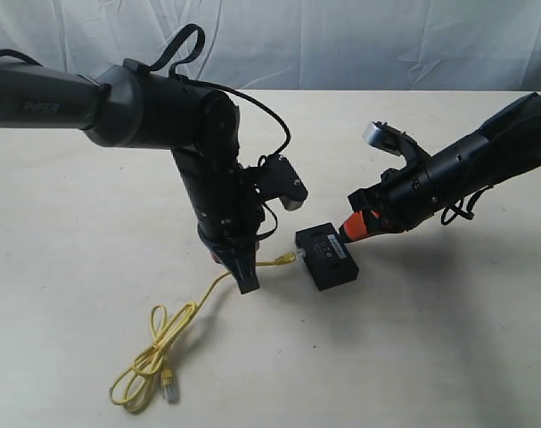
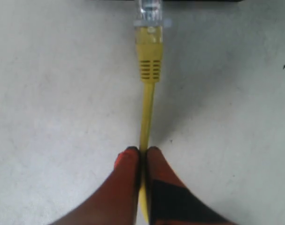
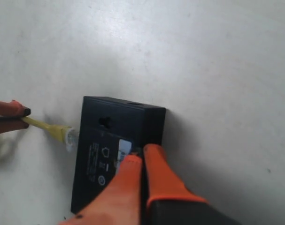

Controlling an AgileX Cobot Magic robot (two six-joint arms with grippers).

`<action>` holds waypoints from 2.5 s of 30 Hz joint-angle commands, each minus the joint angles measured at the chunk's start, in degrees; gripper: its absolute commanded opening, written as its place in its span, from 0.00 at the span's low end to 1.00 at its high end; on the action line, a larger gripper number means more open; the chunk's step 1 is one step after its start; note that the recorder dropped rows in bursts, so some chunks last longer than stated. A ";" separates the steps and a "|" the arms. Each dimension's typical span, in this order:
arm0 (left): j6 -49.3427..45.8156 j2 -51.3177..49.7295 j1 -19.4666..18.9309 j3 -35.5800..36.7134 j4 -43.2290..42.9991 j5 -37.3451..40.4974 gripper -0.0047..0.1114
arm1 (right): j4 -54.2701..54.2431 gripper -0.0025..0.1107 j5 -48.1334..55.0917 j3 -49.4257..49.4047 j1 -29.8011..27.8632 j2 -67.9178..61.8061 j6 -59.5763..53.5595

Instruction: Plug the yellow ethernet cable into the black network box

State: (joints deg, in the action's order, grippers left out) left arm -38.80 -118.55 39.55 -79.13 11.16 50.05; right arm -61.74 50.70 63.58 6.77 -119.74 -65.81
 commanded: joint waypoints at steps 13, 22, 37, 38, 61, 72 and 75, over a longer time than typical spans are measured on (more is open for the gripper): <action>-1.38 -1.90 0.70 -0.32 0.80 2.00 0.04 | -0.16 0.02 -0.06 0.11 0.05 0.00 -0.23; -1.81 -2.13 0.70 -1.37 0.88 2.99 0.04 | -0.16 0.02 -0.29 0.11 0.05 0.00 -0.25; -2.05 -2.13 0.70 -4.27 1.03 3.87 0.04 | -0.16 0.02 -0.29 0.11 0.05 0.00 -0.25; -2.05 -2.13 0.70 -4.27 0.92 3.87 0.04 | -0.16 0.02 -0.29 0.11 0.05 0.00 -0.25; -2.28 -2.13 0.70 -4.27 3.68 2.22 0.04 | -0.16 0.02 1.64 0.11 0.05 0.00 1.53; -3.81 -2.13 0.70 -4.27 5.39 -0.35 0.04 | -0.28 0.02 4.02 0.11 0.05 0.00 1.53; -3.62 -2.13 0.70 -4.27 6.24 -1.46 0.04 | -0.43 0.02 4.66 0.11 0.05 0.00 2.59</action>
State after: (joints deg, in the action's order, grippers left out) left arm -42.51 -120.84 39.96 -83.16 14.67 52.20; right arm -61.64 52.26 63.58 6.77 -119.74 -63.99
